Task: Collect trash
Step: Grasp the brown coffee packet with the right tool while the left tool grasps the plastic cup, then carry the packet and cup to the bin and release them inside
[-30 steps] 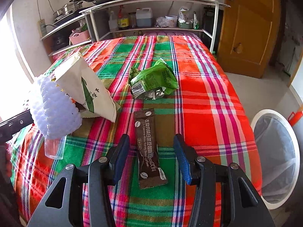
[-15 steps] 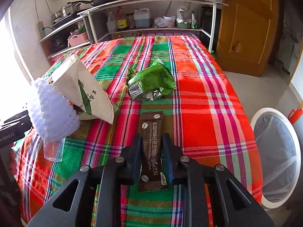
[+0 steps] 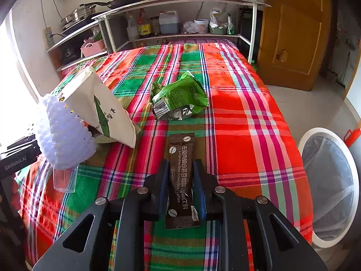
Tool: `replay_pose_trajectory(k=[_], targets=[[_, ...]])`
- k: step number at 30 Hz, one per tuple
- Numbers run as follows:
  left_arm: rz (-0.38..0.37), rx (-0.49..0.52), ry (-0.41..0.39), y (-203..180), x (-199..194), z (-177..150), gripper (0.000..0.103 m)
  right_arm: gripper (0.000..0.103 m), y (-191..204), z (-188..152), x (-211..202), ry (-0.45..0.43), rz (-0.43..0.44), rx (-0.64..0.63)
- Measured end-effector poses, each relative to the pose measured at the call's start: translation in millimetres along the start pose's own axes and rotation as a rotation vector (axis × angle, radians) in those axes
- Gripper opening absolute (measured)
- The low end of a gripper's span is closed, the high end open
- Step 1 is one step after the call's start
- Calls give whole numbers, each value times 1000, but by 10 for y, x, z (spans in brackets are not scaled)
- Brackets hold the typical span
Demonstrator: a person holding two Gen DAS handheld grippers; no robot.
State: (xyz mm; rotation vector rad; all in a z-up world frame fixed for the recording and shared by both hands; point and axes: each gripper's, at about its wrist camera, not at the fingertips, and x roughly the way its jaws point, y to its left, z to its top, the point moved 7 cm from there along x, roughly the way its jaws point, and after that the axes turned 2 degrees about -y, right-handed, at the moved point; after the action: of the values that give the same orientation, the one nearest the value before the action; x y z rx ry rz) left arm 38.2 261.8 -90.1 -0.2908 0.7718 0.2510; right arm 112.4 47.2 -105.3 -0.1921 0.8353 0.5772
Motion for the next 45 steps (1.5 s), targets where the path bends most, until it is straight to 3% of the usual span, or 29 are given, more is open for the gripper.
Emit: replay_pose_trajectory(k=[14,28,45], targets=[[-25,24,-49,-135,-259,48,52,22,1,5,-166,-45,14,9],[-65,70,-147,-440,-690,240,52,22,-131,60,-568,-130,7,46],[-194,198,-171,-1336,-767,305,53,22,-682,-50,-1040,-199,-65,136]])
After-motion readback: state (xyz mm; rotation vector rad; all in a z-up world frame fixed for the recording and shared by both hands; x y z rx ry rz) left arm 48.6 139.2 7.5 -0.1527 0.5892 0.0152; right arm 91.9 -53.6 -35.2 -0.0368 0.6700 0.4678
